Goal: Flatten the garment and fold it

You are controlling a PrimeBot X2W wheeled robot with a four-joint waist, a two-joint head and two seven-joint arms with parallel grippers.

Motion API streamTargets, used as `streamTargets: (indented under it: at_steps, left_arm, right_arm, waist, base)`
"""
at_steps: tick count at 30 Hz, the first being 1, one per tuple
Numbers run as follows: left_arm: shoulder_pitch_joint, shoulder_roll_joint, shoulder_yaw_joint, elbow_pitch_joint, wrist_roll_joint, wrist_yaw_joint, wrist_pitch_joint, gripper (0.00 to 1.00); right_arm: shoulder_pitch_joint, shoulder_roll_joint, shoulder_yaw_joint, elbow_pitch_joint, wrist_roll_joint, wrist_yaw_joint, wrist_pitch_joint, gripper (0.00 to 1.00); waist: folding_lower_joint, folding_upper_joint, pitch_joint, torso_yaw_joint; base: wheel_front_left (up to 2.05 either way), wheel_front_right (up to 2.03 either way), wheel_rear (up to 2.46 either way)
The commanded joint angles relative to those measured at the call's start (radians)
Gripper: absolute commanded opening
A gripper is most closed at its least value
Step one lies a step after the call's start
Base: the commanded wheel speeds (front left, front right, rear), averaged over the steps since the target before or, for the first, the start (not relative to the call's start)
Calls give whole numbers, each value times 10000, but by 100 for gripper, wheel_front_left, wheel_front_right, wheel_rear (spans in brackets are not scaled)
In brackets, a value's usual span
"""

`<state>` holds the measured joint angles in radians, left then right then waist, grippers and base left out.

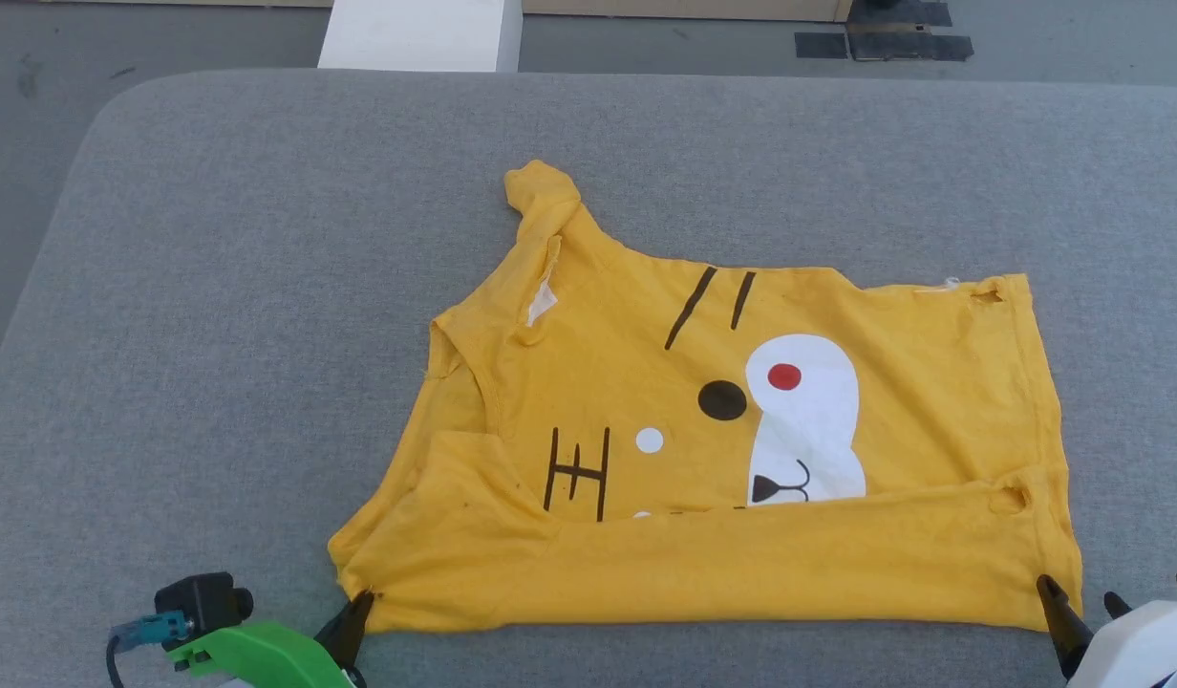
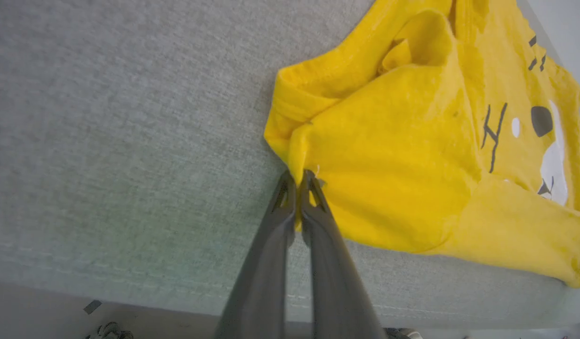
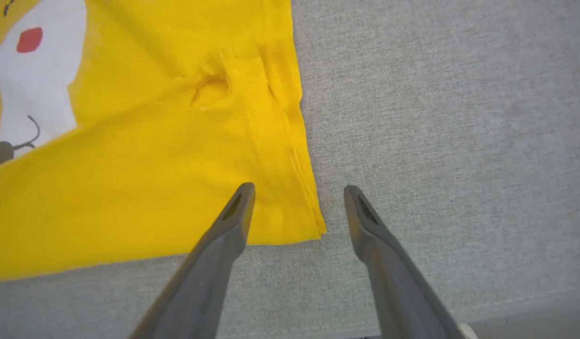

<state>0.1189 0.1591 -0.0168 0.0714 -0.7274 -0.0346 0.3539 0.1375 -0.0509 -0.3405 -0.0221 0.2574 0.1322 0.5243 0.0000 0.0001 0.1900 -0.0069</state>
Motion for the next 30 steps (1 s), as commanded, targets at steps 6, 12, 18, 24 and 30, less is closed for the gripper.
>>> streamTargets:
  at_steps: [6,12,18,24,30]
  left_arm:
    - [71,-5,187,-532,-114,48,-217,100]
    - [378,172,409,-1842,476,357,-823,100]
    - [-127,72,555,-2745,2204,633,-3471,100]
    - [-552,260,-77,-2014,4894,905,-5995,100]
    - [-717,-553,-224,-1391,5128,914,-6150,100]
  right_arm:
    - [-144,6,-74,-398,353,-15,-55,100]
    - [-249,6,-373,-1508,380,-15,-396,100]
    - [-870,6,-434,-2348,-266,-15,-2580,100]
    - [-1212,6,-22,-1897,-1164,-15,-4899,100]
    - [-1232,6,54,-784,-1126,-15,-6271,100]
  waist:
    - [0,-1,-16,112]
    - [0,-1,51,210]
    - [0,-1,148,285]
    - [0,-1,172,253]
    - [0,-1,151,216]
  base:
    - [0,0,0]
    - [0,0,0]
    - [0,0,0]
    - [0,0,0]
    - [0,0,0]
